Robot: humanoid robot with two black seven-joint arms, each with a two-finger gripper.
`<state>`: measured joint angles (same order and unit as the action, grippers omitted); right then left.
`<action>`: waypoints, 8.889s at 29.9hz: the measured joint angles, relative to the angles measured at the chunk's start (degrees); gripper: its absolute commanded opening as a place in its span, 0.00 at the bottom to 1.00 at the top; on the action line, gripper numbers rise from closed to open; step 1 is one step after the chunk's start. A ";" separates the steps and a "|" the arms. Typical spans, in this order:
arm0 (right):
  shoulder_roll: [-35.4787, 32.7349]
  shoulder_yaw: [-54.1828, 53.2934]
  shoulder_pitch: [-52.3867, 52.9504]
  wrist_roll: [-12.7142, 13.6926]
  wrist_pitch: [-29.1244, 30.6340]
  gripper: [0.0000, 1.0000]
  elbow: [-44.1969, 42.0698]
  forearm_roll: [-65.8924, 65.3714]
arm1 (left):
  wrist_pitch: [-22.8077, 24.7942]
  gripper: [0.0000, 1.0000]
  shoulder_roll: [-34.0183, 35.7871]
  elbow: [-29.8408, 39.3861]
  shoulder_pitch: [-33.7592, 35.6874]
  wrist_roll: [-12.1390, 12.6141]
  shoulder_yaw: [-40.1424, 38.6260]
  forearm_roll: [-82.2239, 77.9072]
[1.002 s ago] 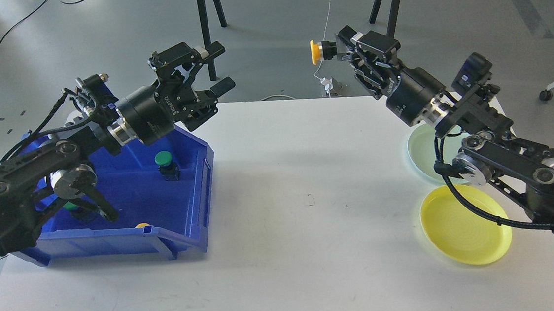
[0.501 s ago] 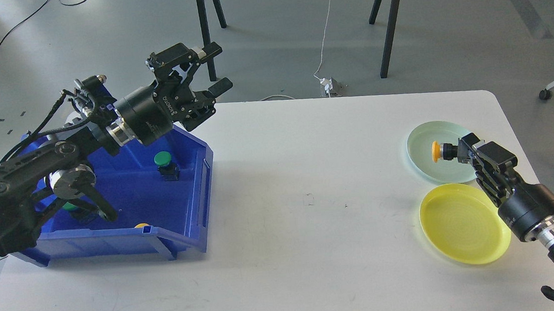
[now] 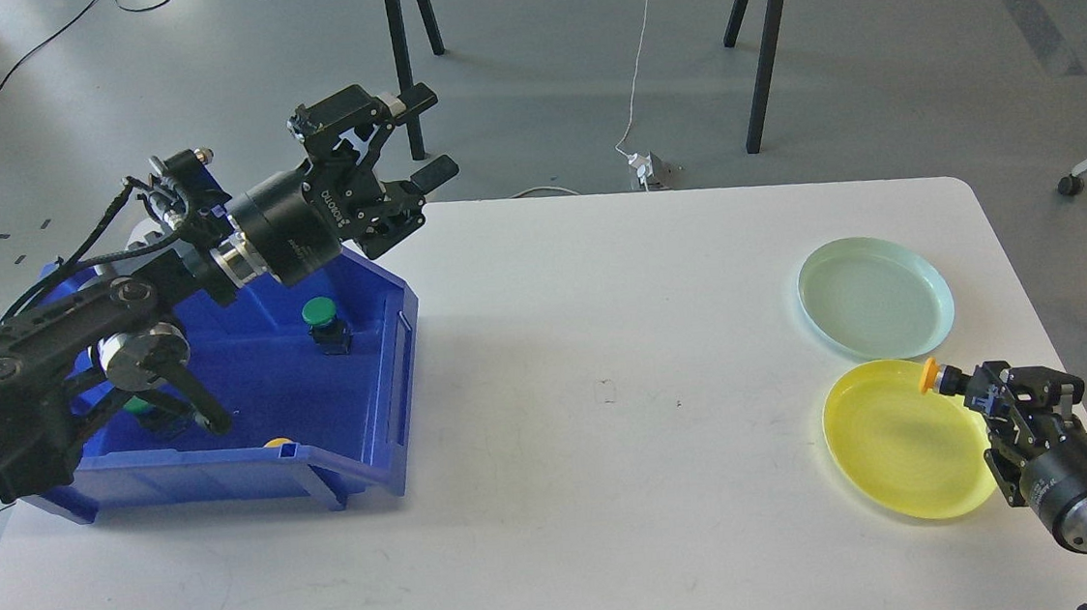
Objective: Pass button and place on color plate
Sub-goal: 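Carry the button with the right gripper and place it on the yellow plate, then lower the left gripper into the bin and grasp a green-topped button, then lift the green button and extend the left gripper toward the right gripper, then grasp the green button with the right gripper and open the left gripper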
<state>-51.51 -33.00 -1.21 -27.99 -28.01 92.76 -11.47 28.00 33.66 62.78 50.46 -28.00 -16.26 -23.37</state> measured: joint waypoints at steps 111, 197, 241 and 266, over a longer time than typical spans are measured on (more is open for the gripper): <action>12.23 -21.39 12.03 2.94 48.90 0.95 -20.60 5.50 | 0.00 0.94 10.45 -25.27 1.31 0.01 12.70 -82.19; 12.40 -22.18 8.31 2.24 48.97 0.95 -20.73 5.49 | 0.00 0.12 31.73 10.71 8.15 0.01 6.35 -57.63; 40.60 6.74 45.07 17.09 48.67 0.95 -33.45 -0.86 | 0.00 0.16 -0.61 -5.56 7.46 0.00 0.53 -40.77; 49.12 1.93 46.67 16.98 48.05 0.76 -42.03 -0.81 | 0.00 0.16 -0.61 -7.01 7.55 0.00 0.62 -40.96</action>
<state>-2.39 -31.06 45.47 -11.01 20.04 50.74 -12.29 28.00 33.05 55.78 58.01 -28.00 -15.64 -64.34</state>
